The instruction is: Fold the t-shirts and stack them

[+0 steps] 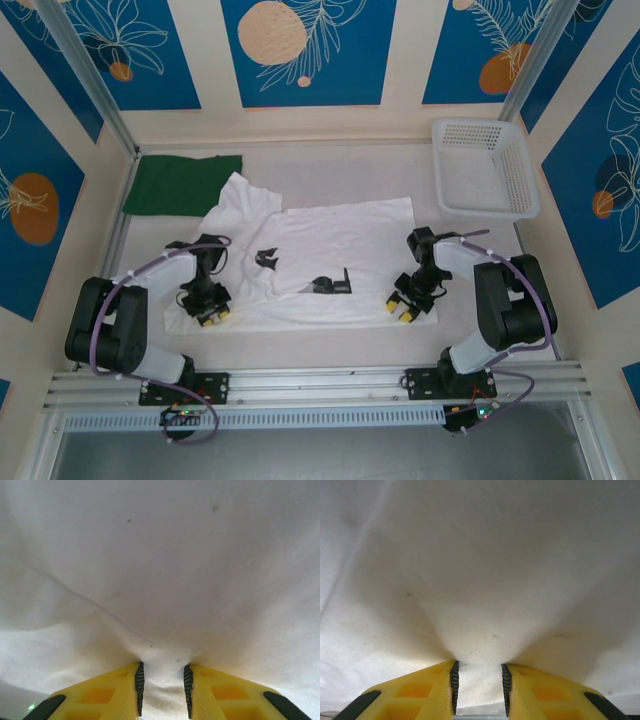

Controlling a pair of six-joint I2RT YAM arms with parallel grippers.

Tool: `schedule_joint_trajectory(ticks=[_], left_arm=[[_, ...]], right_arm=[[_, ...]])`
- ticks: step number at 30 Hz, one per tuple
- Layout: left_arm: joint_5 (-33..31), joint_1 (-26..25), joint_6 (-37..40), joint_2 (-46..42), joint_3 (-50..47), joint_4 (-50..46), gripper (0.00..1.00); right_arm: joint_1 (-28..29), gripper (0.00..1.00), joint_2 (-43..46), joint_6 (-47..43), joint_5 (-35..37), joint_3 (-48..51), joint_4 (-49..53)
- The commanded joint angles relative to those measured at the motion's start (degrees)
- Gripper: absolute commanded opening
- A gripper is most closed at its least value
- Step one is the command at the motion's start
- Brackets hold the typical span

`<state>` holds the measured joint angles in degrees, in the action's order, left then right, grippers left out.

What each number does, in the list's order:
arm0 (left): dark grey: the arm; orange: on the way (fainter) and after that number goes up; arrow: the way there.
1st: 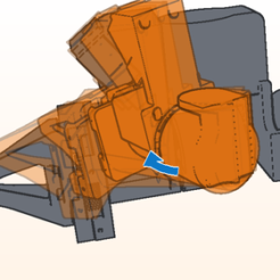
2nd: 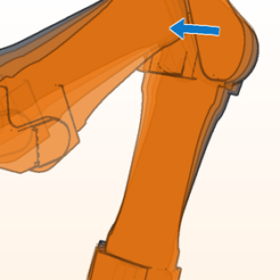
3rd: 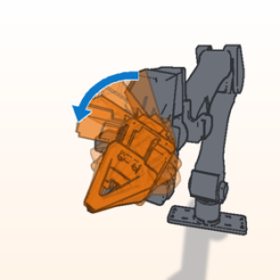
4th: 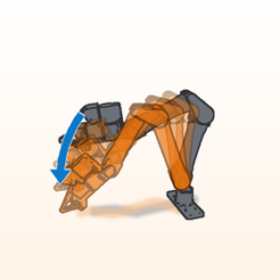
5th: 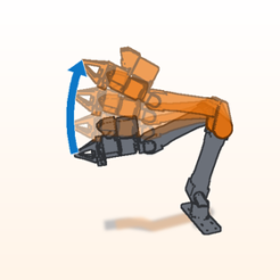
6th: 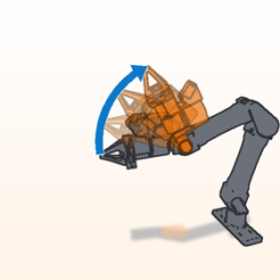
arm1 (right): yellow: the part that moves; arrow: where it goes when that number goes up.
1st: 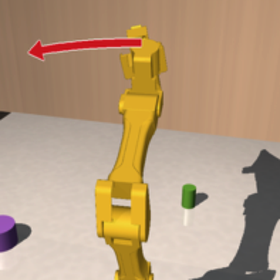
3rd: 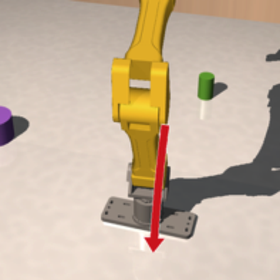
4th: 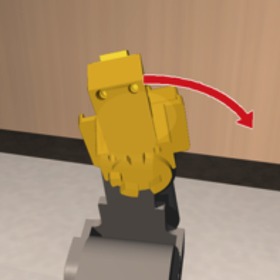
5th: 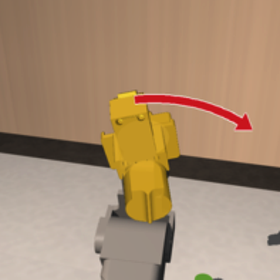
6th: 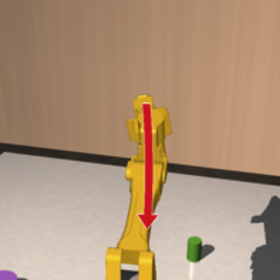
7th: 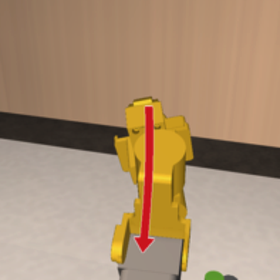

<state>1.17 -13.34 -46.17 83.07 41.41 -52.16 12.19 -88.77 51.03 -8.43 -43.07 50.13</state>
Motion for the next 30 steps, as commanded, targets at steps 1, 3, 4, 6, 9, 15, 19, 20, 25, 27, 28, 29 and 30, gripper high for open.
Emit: schedule_joint_trajectory(ticks=[1,3,4,6,9,15,19,20,25,27,28,29,30], left_arm=[[-5.7,-0.8,-1.8,-0.3,-1.0,-7.5,0.28],[-6.2,-1.0,-2.9,-0.7,-0.6,-9.4,0.28],[-7.1,-1.2,-3.3,-0.7,-0.3,-10.3,0.28],[-8.9,-1.7,-4.7,-1.0,0.2,-12.5,0.28],[-8.8,-1.8,-6.8,-2.6,0.3,-14.6,0.28],[-3.1,-1.3,-1.2,-4.7,12.0,-13.4,0.4],[-1.6,-1.0,6.4,2.3,30.5,-9.5,0.49],[-1.5,-1.0,8.2,4.4,34.3,-7.7,0.52],[-1.2,0.0,15.1,18.6,53.5,-2.8,0.59],[-2.0,1.2,17.4,24.9,61.4,-3.5,0.59],[-2.0,2.0,18.1,28.3,65.6,-3.8,0.59],[-1.5,2.8,18.9,31.3,69.3,-3.7,0.59],[-1.6,3.2,20.2,35.0,74.3,-4.0,0.59]], right_arm=[[1.8,0.34,-0.9,2.7,2.1,-1.7,5.6],[3.2,0.35,-1.1,3.6,2.5,-2.5,7.2],[3.8,0.35,-1.2,3.7,2.4,-2.8,7.6],[4.9,0.36,-1.6,4.4,3.0,-3.5,9.2],[5.3,0.37,-1.0,5.6,2.3,-2.7,10.7],[2.4,0.41,7.9,9.0,1.8,-1.0,12.2],[1.6,0.48,16.1,11.9,6.3,-6.3,9.1],[1.6,0.55,17.0,12.4,6.9,-7.5,7.0],[-0.1,0.75,13.0,11.5,12.1,-17.2,-0.6],[-0.5,0.76,8.3,7.8,13.1,-22.4,-1.9],[-0.6,0.76,5.4,5.8,13.1,-25.5,-2.9],[-0.5,0.76,3.4,3.7,12.5,-27.4,-4.3],[-0.1,0.76,1.6,1.2,11.9,-28.9,-6.6]])
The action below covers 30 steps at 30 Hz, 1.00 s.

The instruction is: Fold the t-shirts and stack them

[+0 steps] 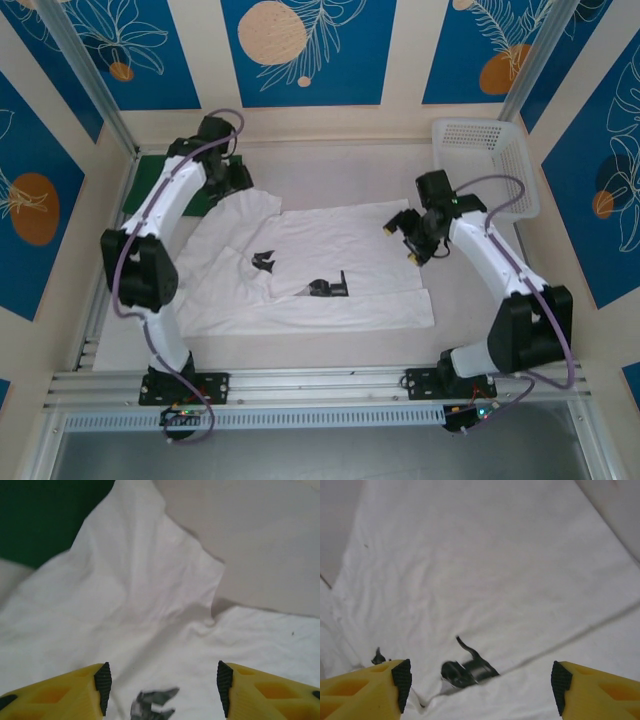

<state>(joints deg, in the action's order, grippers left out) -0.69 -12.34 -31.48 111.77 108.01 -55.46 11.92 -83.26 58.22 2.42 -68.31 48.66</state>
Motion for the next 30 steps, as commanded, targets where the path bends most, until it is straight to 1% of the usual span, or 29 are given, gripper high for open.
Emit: schedule_joint_trajectory(ticks=[1,2,4,5,6,8,10,12,16,20,25,30], left_arm=[[-1.1,2.2,7.2,10.2,12.5,-1.2,0.58],[-1.2,2.3,8.9,13.4,16.8,-1.9,0.57],[-2.1,2.3,12.2,22.6,29.5,-6.8,0.55],[-2.5,2.4,13.1,25.4,33.4,-7.3,0.55],[-1.5,2.8,13.7,27.1,34.4,-5.2,0.56],[-0.8,3.3,14.3,29.6,35.7,-2.2,0.56],[-0.1,3.5,15.6,32.5,38.5,-0.8,0.56],[1.1,3.7,17.5,35.1,41.2,-0.4,0.57],[-0.5,5.0,17.7,37.8,41.5,-0.8,0.57],[1.7,6.5,17.9,38.2,41.4,0.2,0.58],[2.2,6.8,18.2,38.5,41.5,1.4,0.62],[6.0,6.9,17.2,40.2,41.6,1.2,0.61]], right_arm=[[1.0,0.76,-5.5,-8.3,0.5,-4.7,-7.2],[1.5,0.76,-6.6,-9.8,0.4,-5.6,-8.2],[2.5,0.76,-8.0,-12.1,-0.9,-6.6,-10.0],[2.7,0.75,-8.4,-13.1,-2.1,-6.4,-11.4],[2.8,0.74,-8.6,-14.1,-2.9,-6.0,-12.6],[3.2,0.74,-8.6,-14.7,-2.1,-4.7,-14.1],[3.2,0.74,-8.7,-15.0,-4.1,-3.7,-15.6],[3.4,0.74,-8.4,-15.0,-3.4,-3.5,-15.5],[3.6,0.75,-8.2,-16.5,-2.9,-4.5,-15.5],[4.0,0.74,-10.0,-16.9,-5.4,-6.9,-13.6],[4.9,0.74,-12.0,-17.4,-6.9,-9.1,-11.8],[5.0,0.73,-13.3,-17.5,-7.6,-10.4,-10.1]])
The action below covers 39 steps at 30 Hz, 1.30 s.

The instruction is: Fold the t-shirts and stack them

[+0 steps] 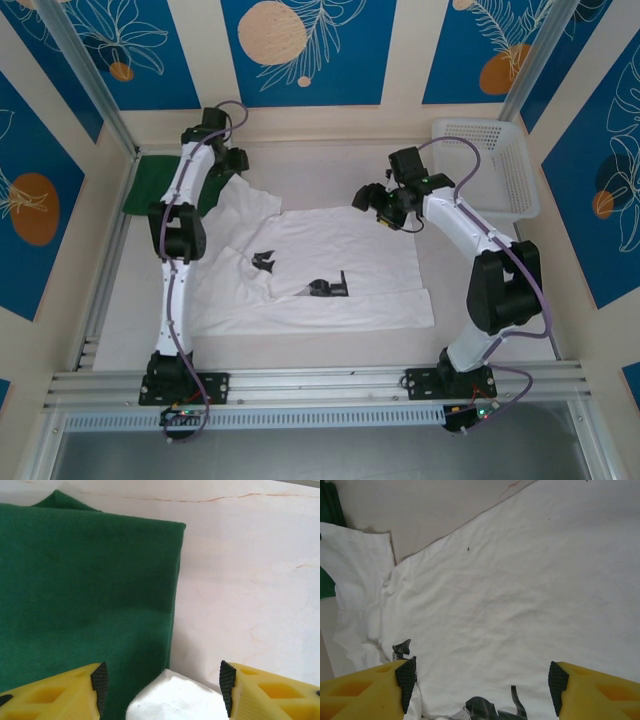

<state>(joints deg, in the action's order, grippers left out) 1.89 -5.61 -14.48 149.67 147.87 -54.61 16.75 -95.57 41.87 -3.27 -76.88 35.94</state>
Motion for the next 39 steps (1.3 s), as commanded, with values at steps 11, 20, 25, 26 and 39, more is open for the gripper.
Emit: schedule_joint_trajectory(ticks=[11,20,25,26,39], left_arm=[[5.4,0.0,0.4,2.6,1.6,0.2,0.52],[4.8,-0.4,0.9,3.0,1.6,-0.1,0.39],[4.0,-0.7,1.7,3.2,1.6,0.4,0.27],[4.0,-0.8,1.8,3.2,1.6,0.5,0.26],[-0.7,-2.4,7.0,3.6,1.4,-0.4,0.46]], right_arm=[[0.1,0.71,-4.5,-1.3,-4.2,-5.1,5.2],[-0.6,0.69,-4.6,-1.2,-4.8,-4.9,6.1],[-1.2,0.66,-4.9,-0.9,-4.2,-5.3,7.1],[-1.4,0.66,-5.0,-0.8,-4.1,-5.4,7.3],[-2.7,0.66,-5.1,0.1,-4.7,-5.7,9.0]])
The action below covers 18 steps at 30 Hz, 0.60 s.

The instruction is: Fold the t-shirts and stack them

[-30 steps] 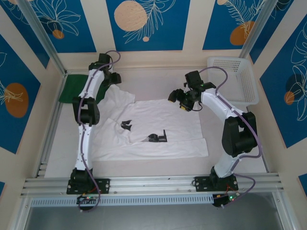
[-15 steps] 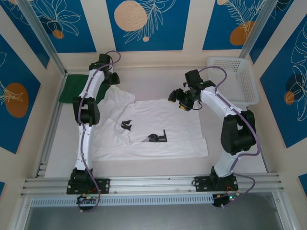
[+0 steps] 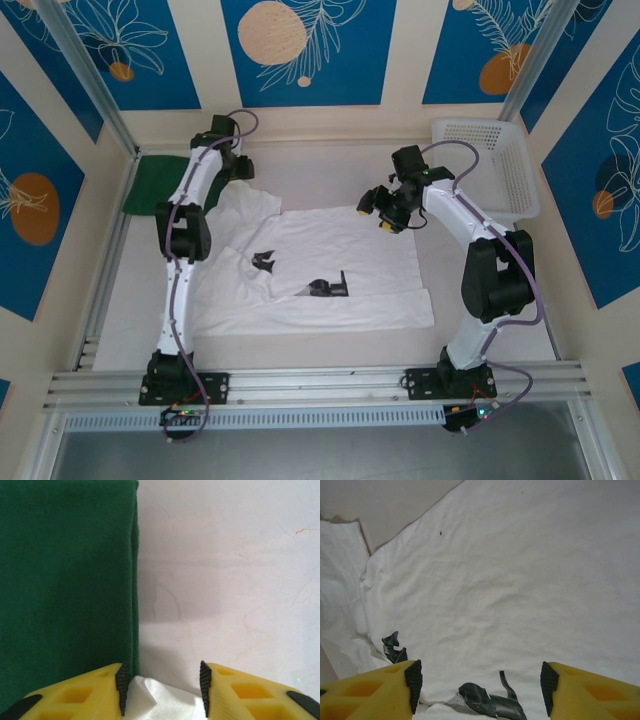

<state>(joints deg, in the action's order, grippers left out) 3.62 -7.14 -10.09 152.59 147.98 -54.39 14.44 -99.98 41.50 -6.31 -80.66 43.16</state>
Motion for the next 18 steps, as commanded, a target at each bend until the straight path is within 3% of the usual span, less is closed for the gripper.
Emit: schedule_joint_trajectory(ticks=[1,7,10,15,18], left_arm=[[-3.0,-1.0,3.0,0.6,1.1,-0.7,0.46],[-7.6,-1.9,5.6,-0.5,-0.4,0.3,0.37],[-9.2,-2.3,7.0,-1.0,-1.3,1.4,0.27],[-13.2,-3.1,9.8,-1.4,-1.5,1.9,0.26],[-14.5,-3.6,10.8,-1.7,-2.3,2.8,0.2]], right_arm=[[-0.5,0.66,-0.8,0.5,-1.7,-2.0,2.0],[-0.7,0.63,-0.8,0.7,-2.2,-2.3,2.5],[-0.9,0.62,-0.8,0.8,-2.4,-2.6,2.7],[-1.1,0.61,-1.0,1.0,-2.5,-3.0,3.3],[-1.1,0.61,-1.0,1.1,-2.4,-3.2,3.5]])
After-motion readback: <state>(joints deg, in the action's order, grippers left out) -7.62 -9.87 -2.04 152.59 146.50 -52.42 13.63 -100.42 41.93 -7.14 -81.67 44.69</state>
